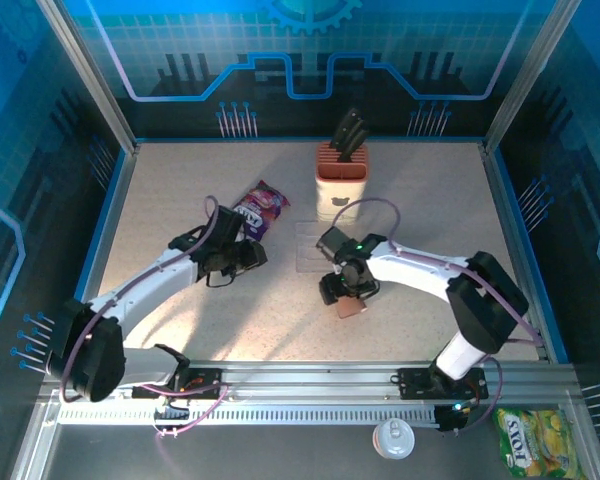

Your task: Take the credit cards out of the card holder

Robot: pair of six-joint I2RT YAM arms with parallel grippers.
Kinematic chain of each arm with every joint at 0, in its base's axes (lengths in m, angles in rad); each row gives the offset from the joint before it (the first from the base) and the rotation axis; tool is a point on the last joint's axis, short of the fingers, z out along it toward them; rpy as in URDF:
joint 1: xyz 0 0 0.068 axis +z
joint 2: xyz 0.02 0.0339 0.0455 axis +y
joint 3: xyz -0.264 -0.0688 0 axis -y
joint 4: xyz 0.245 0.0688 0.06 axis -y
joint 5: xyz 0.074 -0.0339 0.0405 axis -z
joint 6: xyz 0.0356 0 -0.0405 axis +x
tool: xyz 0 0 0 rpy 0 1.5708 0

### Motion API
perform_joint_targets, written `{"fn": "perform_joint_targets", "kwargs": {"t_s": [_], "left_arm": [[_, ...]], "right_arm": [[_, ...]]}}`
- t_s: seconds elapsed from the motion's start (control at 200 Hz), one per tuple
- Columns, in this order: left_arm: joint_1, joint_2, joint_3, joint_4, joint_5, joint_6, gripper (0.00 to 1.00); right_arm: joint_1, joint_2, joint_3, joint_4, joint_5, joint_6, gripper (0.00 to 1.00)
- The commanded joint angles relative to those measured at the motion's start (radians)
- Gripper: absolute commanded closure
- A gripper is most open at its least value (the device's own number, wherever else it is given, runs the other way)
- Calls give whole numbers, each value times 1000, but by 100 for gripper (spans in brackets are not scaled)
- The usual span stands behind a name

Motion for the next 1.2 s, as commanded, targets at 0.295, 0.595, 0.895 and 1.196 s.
{"fn": "perform_joint_targets", "kwargs": {"t_s": [0.295,0.595,0.895,1.196], "left_arm": [[110,-126,-87,-40,68,33,62],[123,-118,-73,-34,77,36,62],[143,-126,-58,-63,69,57,61],[211,-161,-88,-84,88,69,61]], "right_arm": [[134,232,192,-27,42,22,22],[138,322,290,-31,-8,-25,14],[156,356,366,-46,-32,-68,12],[193,397,429,-55,-76,-90,12]]}}
